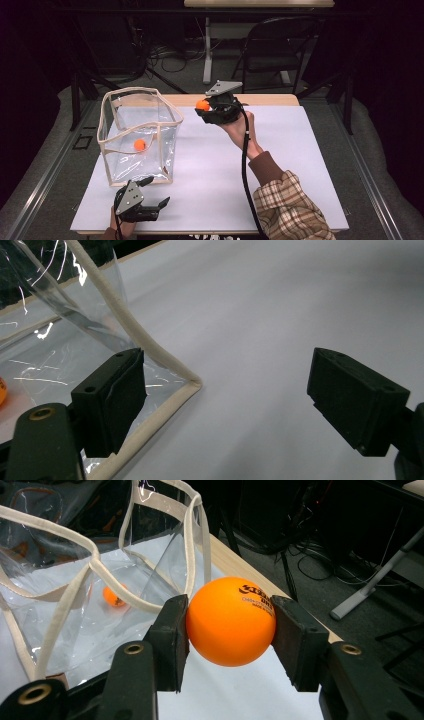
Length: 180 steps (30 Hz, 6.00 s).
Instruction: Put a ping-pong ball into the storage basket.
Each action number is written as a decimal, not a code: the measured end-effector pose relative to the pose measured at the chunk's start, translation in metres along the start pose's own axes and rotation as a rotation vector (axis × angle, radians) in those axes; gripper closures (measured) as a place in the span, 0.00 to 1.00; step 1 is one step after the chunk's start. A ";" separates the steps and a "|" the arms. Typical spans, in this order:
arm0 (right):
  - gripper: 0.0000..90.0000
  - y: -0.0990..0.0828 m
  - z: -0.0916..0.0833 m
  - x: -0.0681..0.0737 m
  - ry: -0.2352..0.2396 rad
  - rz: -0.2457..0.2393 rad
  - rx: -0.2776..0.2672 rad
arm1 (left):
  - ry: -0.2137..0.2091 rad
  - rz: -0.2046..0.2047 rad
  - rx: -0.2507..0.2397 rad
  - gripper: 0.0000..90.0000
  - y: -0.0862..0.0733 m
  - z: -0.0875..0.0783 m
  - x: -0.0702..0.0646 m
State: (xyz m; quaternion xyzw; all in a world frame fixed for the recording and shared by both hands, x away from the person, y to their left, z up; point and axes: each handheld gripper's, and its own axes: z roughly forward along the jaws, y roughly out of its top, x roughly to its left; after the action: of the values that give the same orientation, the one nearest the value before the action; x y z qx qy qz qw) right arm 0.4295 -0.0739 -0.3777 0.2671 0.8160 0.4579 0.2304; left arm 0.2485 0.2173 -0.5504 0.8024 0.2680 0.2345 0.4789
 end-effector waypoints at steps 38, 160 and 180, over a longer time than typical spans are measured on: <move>0.57 0.027 0.020 0.016 0.038 -0.017 -0.029 | 0.001 0.000 -0.004 0.18 0.000 0.000 0.000; 0.57 0.052 0.089 0.051 0.086 -0.041 0.024 | -0.010 -0.004 -0.009 0.18 0.001 0.002 0.000; 0.56 0.049 0.106 0.057 0.108 -0.037 0.061 | -0.009 0.003 -0.010 0.18 0.001 0.001 0.000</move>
State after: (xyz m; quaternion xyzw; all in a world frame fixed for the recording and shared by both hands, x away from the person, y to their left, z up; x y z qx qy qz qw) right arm 0.4639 0.0506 -0.3933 0.2338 0.8456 0.4423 0.1862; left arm 0.2493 0.2165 -0.5496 0.8014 0.2637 0.2329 0.4837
